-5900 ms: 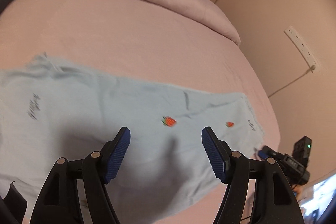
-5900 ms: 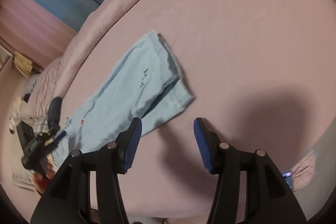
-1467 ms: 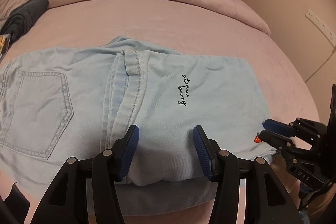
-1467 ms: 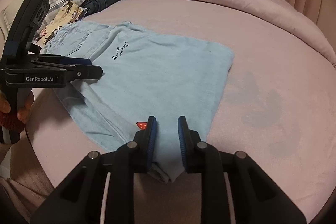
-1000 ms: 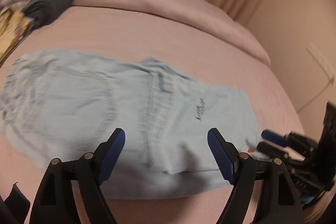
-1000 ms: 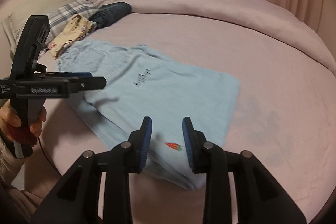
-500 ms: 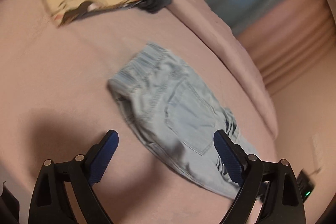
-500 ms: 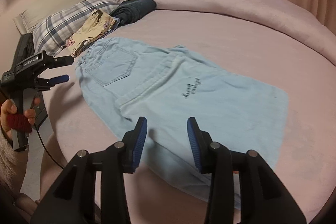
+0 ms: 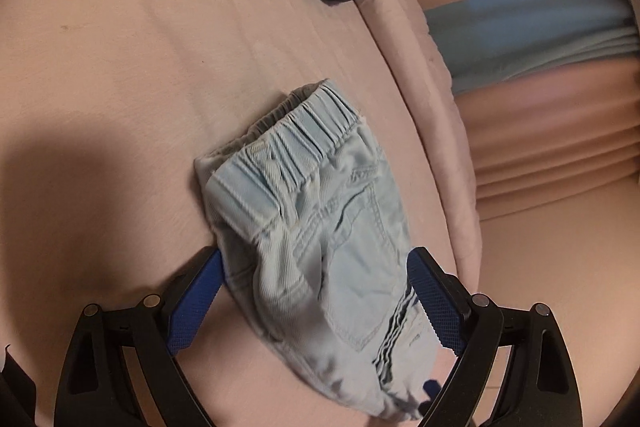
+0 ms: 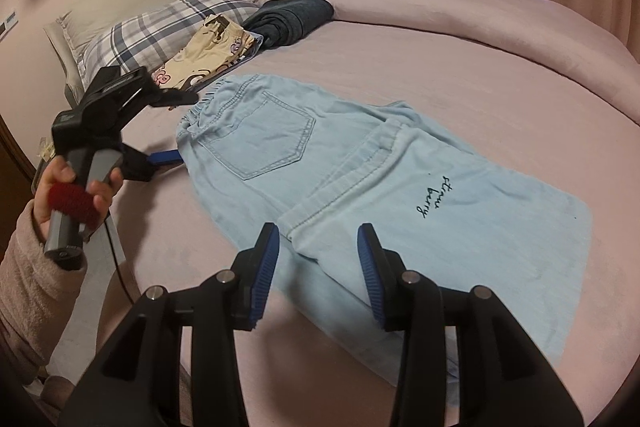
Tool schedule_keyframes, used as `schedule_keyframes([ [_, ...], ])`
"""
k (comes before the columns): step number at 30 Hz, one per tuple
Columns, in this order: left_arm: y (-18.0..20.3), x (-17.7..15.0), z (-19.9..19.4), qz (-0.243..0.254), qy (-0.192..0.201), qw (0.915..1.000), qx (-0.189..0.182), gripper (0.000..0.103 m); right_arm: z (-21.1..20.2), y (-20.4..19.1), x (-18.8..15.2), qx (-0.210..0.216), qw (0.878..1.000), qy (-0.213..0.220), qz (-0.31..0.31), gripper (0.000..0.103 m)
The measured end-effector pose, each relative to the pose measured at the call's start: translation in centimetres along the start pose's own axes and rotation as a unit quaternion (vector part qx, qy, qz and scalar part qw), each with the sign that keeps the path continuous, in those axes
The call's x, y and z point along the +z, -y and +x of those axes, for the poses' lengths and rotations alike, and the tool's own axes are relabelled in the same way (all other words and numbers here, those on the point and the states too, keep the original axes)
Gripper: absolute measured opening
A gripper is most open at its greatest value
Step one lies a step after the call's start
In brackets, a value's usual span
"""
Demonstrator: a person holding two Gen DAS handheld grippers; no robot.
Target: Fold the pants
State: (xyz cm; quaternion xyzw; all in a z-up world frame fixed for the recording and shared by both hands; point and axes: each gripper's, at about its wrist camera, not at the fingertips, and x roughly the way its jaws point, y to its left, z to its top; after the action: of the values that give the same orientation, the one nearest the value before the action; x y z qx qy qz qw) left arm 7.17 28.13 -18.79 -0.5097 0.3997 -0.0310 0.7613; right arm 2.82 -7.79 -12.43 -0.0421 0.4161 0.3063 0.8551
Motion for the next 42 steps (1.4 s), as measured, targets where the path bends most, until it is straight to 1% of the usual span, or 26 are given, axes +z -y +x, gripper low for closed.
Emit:
schedule_keyframes([
  [4, 0.1, 0.3, 0.5, -0.009, 0.007, 0.9999, 0.007, 0.091, 0.4, -0.2, 0.6, 0.007, 1.000, 0.000, 0.002, 0.040],
  [6, 0.1, 0.3, 0.5, -0.013, 0.010, 0.9998, 0.012, 0.082, 0.7, -0.3, 1.1, 0.014, 1.000, 0.001, 0.005, 0.040],
  [7, 0.0, 0.5, 0.6, -0.017, 0.012, 0.9996, 0.017, 0.072, 0.9, -0.3, 1.4, 0.016, 1.000, 0.003, 0.007, 0.040],
  [8, -0.3, 0.5, 0.7, -0.024, 0.012, 0.9995, 0.020, 0.059, 1.1, -0.4, 1.7, 0.019, 1.000, 0.005, 0.009, 0.040],
  [9, -0.7, 0.5, 0.6, -0.031, 0.013, 0.9992, 0.022, 0.050, 1.4, -0.5, 1.9, 0.022, 1.000, 0.005, 0.014, 0.040],
  [10, -1.3, 0.5, 0.5, -0.040, 0.012, 0.9988, 0.027, 0.035, 1.7, -0.5, 2.1, 0.023, 1.000, 0.005, 0.020, 0.041],
  [12, -2.0, 0.5, 0.4, -0.051, 0.010, 0.9985, 0.015, 0.033, 2.4, -0.5, 2.5, 0.030, 0.999, 0.003, 0.030, 0.042],
  [15, -1.4, 0.2, 0.1, -0.033, 0.016, 0.9992, 0.017, 0.027, 3.5, -0.9, 2.8, 0.032, 0.999, -0.006, 0.029, 0.042],
  [17, -0.2, 0.0, -0.3, -0.005, 0.026, 0.9995, 0.017, 0.022, 4.7, -1.1, 2.8, 0.024, 0.999, -0.023, 0.028, 0.042],
  [20, 2.9, -0.7, -1.2, 0.065, 0.046, 0.9966, 0.020, 0.020, 7.3, -0.8, 2.3, 0.011, 0.997, -0.062, 0.036, 0.041],
  [21, 4.0, -1.1, -1.5, 0.091, 0.053, 0.9942, 0.022, 0.020, 8.0, -0.6, 2.1, 0.008, 0.997, -0.070, 0.043, 0.041],
  [23, 6.6, -2.2, -2.0, 0.148, 0.069, 0.9859, 0.036, 0.020, 8.3, -0.3, 1.8, 0.009, 0.997, -0.059, 0.050, 0.043],
  [25, 9.0, -3.6, -2.1, 0.201, 0.080, 0.9750, 0.048, 0.020, 7.9, 0.0, 1.7, 0.019, 0.997, -0.054, 0.058, 0.043],
  [27, 11.4, -5.6, -2.2, 0.261, 0.090, 0.9595, 0.057, 0.020, 7.5, 0.8, 1.6, 0.041, 0.995, -0.049, 0.083, 0.042],
  [28, 12.7, -7.0, -2.2, 0.298, 0.095, 0.9479, 0.062, 0.020, 7.1, 1.4, 1.5, 0.058, 0.992, -0.046, 0.104, 0.042],
  [29, 13.8, -8.2, -2.0, 0.330, 0.098, 0.9365, 0.067, 0.020, 6.2, 2.5, 1.4, 0.084, 0.986, -0.035, 0.139, 0.042],
  [31, 14.9, -10.3, -1.5, 0.376, 0.097, 0.9187, 0.072, 0.020, 4.5, 4.2, 1.3, 0.118, 0.975, -0.005, 0.186, 0.044],
  [32, 15.5, -11.5, -1.1, 0.401, 0.091, 0.9085, 0.074, 0.020, 3.0, 5.5, 1.3, 0.141, 0.966, 0.019, 0.218, 0.048],
  [33, 16.0, -12.7, -0.6, 0.423, 0.083, 0.8994, 0.075, 0.020, 2.0, 6.4, 1.3, 0.153, 0.959, 0.033, 0.236, 0.055],
  [34, 16.6, -14.2, 0.1, 0.449, 0.073, 0.8868, 0.079, 0.020, 1.1, 7.1, 1.3, 0.165, 0.952, 0.044, 0.253, 0.057],
  [35, 17.1, -15.3, 0.6, 0.470, 0.066, 0.8767, 0.082, 0.020, -0.2, 8.1, 1.5, 0.178, 0.944, 0.057, 0.271, 0.062],
  [36, 17.6, -16.9, 1.4, 0.501, 0.055, 0.8594, 0.086, 0.020, -1.0, 8.6, 1.6, 0.185, 0.941, 0.062, 0.278, 0.065],
  [37, 17.9, -18.2, 2.0, 0.524, 0.048, 0.8460, 0.090, 0.020, -1.9, 9.2, 1.7, 0.195, 0.937, 0.068, 0.283, 0.065],
  [38, 18.2, -20.2, 2.9, 0.558, 0.033, 0.8240, 0.094, 0.020, -2.7, 9.5, 1.8, 0.200, 0.935, 0.071, 0.285, 0.065],
  [39, 18.4, -21.2, 3.5, 0.576, 0.024, 0.8116, 0.097, 0.020, -3.3, 9.8, 1.8, 0.201, 0.934, 0.073, 0.286, 0.065],
  [42, 18.2, -24.9, 5.5, 0.636, 0.001, 0.7631, 0.116, 0.020, -4.2, 10.8, 1.5, 0.184, 0.933, 0.067, 0.303, 0.066],
])
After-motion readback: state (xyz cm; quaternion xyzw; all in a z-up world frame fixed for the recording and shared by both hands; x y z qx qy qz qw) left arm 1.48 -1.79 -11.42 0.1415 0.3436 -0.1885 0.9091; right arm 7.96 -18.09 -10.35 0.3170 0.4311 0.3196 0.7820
